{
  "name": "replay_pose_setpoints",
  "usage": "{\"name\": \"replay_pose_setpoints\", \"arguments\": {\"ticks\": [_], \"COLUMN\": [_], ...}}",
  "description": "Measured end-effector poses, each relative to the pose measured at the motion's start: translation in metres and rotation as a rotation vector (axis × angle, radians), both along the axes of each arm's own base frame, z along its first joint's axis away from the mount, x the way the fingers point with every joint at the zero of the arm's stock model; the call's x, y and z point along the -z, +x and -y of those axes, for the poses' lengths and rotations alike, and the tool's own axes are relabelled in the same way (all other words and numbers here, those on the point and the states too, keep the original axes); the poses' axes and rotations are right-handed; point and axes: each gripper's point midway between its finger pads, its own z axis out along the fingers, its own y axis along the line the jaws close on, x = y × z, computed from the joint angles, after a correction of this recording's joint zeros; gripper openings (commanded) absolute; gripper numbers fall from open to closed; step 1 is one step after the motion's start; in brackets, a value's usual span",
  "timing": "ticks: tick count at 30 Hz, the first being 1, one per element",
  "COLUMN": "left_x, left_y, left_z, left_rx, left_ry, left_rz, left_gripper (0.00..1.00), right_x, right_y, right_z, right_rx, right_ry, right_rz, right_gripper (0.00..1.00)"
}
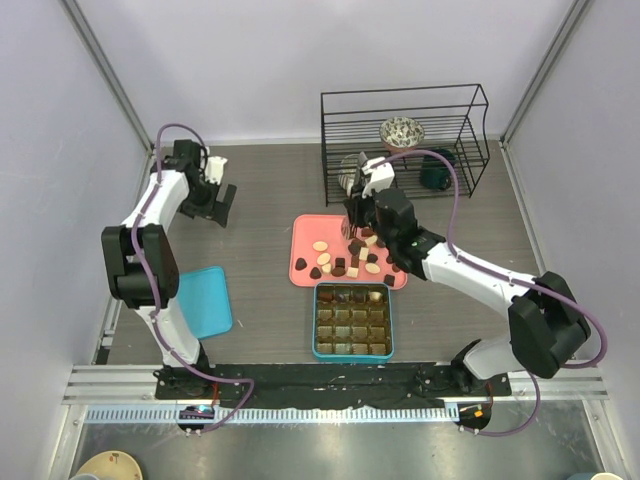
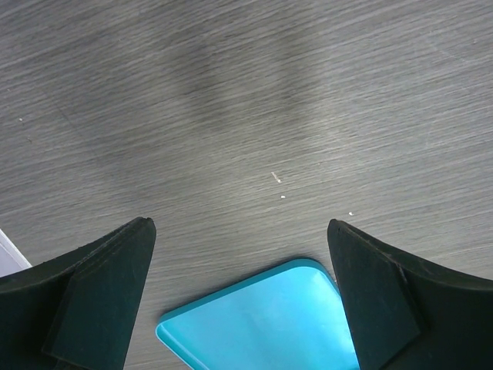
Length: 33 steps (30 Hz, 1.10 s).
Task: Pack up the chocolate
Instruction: Pick up the fake chocolate from the plate, then place the fake chocolate in the packing box.
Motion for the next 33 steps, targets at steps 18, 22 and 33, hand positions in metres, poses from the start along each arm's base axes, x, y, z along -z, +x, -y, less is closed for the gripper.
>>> {"name": "replay_pose_setpoints", "arguments": {"ticks": [18,22,33], "left_x": [-0.020,-0.021,-0.040], "left_y": [-0.051,-0.057,-0.075], "left_z": [0.010,0.014,0.026], "left_rx": [-0.028,-0.015,0.023], "left_ry": [-0.047,-0.044,-0.040], "left_rz": [0.028,0.030,0.084], "left_gripper": [1.00,1.00,1.00], "right_x": [-0.078,-0.059,-0.007], "right_y": [-0.098,-0.137,-0.192], "right_z": [-0.024,-0.047,-0.056], "right_rx": [-0.198,-0.301,-0.389], "right_ry": [0.125,0.087,-0.019], "right_rz": [0.042,-0.016,-0.121], "right_gripper": [0.01,0.01,0.03]}}
